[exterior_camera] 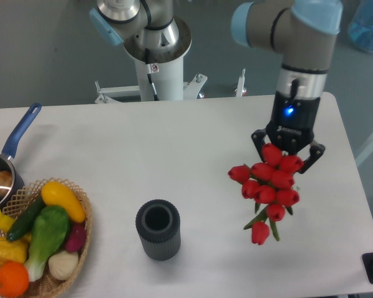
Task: Pick up the flowers from the vase
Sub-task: 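Carry the held tulips away from the vase and hold them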
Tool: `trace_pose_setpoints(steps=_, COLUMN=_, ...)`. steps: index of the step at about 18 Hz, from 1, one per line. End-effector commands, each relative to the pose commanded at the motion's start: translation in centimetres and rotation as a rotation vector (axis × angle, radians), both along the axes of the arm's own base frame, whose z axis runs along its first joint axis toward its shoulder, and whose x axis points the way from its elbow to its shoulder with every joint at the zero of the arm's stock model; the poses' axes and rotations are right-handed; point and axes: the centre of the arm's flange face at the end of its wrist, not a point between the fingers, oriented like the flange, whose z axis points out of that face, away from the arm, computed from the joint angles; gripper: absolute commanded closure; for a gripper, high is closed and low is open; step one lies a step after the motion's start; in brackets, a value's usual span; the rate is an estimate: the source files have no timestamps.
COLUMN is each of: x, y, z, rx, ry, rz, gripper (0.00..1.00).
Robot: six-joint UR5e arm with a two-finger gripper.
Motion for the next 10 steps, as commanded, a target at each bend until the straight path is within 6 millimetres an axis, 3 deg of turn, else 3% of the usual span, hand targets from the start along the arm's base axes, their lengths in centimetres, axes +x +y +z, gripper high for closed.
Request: trace_pose_setpoints(steps=10, x=1.4, y=1.3, z=-2.3, rx=-0.286, ry=0.027, rz=-0.059, gripper=1.00)
